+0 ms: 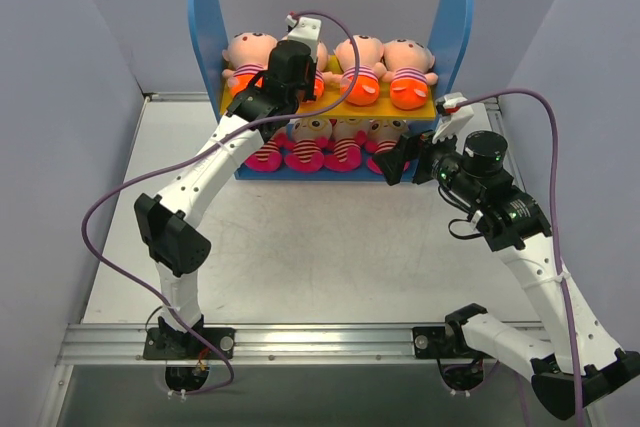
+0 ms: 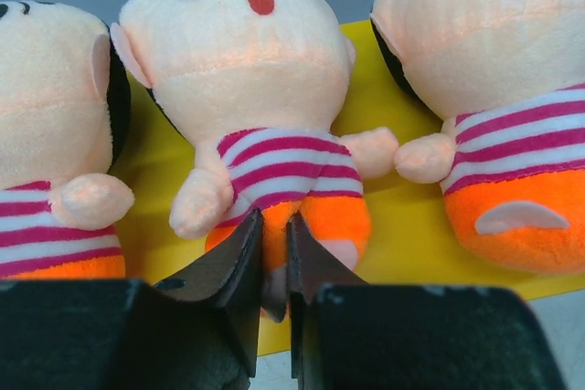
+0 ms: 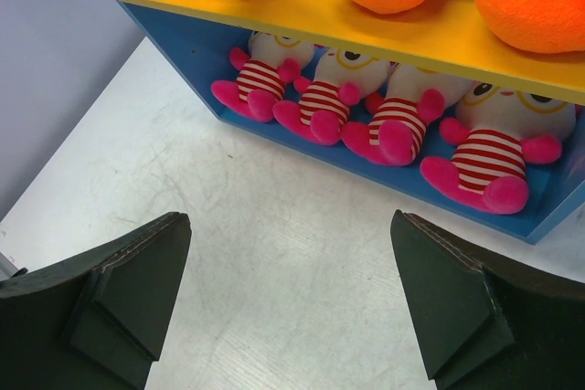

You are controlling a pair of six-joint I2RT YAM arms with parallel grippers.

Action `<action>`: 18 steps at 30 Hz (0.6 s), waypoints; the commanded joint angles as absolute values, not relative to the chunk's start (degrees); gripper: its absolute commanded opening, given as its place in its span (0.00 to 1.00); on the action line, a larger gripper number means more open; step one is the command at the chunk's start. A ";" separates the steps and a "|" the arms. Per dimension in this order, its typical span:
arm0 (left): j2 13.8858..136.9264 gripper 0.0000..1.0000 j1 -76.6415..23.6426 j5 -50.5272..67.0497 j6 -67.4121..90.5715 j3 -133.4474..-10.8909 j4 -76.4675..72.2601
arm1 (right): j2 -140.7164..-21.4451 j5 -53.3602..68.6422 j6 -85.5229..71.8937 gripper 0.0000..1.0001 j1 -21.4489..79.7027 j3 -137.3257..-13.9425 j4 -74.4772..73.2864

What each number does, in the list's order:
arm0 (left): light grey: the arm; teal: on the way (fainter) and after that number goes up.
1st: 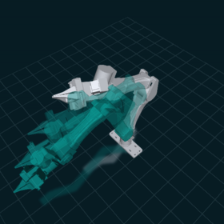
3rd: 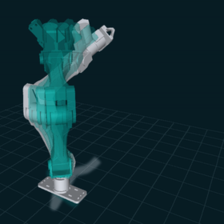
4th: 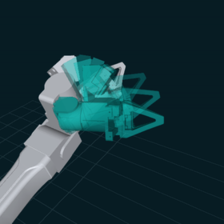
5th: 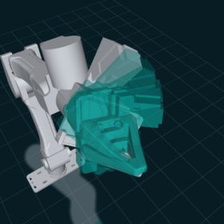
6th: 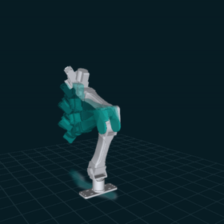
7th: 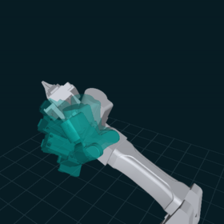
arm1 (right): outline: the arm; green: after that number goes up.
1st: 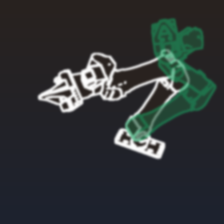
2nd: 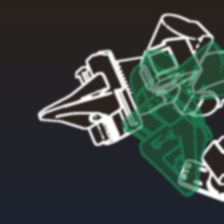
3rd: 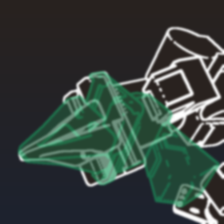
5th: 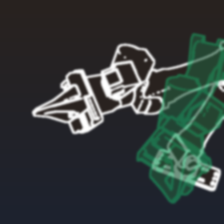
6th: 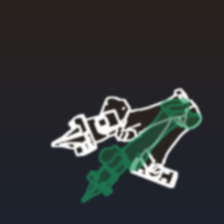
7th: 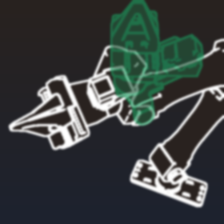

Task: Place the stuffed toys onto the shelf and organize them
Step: Adjust the position of the stuffed toy

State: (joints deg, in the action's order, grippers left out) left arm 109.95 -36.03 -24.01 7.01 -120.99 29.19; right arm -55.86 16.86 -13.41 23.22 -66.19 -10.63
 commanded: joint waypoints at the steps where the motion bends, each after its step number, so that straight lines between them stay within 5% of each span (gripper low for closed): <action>1: 107.84 0.20 -36.21 -24.87 6.59 -123.40 30.85 | -54.84 16.61 -13.45 0.96 22.94 -66.01 -8.88; 18: 106.00 0.37 -35.33 -26.02 5.89 -122.43 32.26 | -54.84 16.70 -13.45 0.96 22.94 -65.83 -8.70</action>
State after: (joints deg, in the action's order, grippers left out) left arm 108.77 -35.83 -25.15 6.79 -121.01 31.59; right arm -55.70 16.88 -13.41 23.22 -65.98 -10.63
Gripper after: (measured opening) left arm 0.368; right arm 0.961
